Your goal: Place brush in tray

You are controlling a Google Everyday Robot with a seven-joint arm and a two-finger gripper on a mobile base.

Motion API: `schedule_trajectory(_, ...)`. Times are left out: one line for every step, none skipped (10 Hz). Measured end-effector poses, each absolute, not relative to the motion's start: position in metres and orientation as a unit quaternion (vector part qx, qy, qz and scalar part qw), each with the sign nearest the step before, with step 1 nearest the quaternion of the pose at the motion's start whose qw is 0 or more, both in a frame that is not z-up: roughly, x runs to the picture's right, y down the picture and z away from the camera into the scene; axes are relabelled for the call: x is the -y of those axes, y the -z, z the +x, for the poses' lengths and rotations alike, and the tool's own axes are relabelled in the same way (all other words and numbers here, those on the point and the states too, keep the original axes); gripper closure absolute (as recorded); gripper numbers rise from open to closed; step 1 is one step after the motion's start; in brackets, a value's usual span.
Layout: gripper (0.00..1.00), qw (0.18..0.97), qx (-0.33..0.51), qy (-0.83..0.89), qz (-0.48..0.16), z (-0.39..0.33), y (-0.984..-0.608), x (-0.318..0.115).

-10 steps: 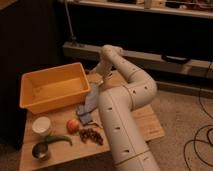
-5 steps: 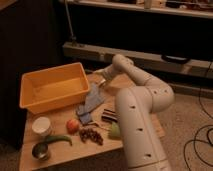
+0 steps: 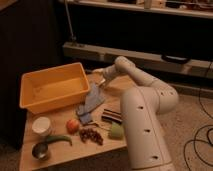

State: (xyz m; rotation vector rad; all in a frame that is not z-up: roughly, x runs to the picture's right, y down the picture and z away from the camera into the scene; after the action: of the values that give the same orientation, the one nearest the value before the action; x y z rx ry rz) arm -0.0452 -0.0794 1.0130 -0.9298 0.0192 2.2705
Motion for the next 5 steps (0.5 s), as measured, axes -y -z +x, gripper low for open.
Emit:
schedule_trajectory(0.20, 0.339, -0.010, -0.872, -0.353, -0.0458, -1.0132, 0.0821)
schedule_trajectory(0.20, 0.340, -0.011, -0.873, -0.351, -0.0469, -1.0130, 0.0855)
schedule_trajectory(0.20, 0.340, -0.014, -0.873, -0.348, -0.0491, -1.0141, 0.0862)
schedule_trajectory(0.20, 0.338, -0.018, -0.875, -0.347, -0.0500, -1.0157, 0.0846)
schedule_trajectory(0.20, 0.333, -0.020, -0.877, -0.347, -0.0498, -1.0177, 0.0812)
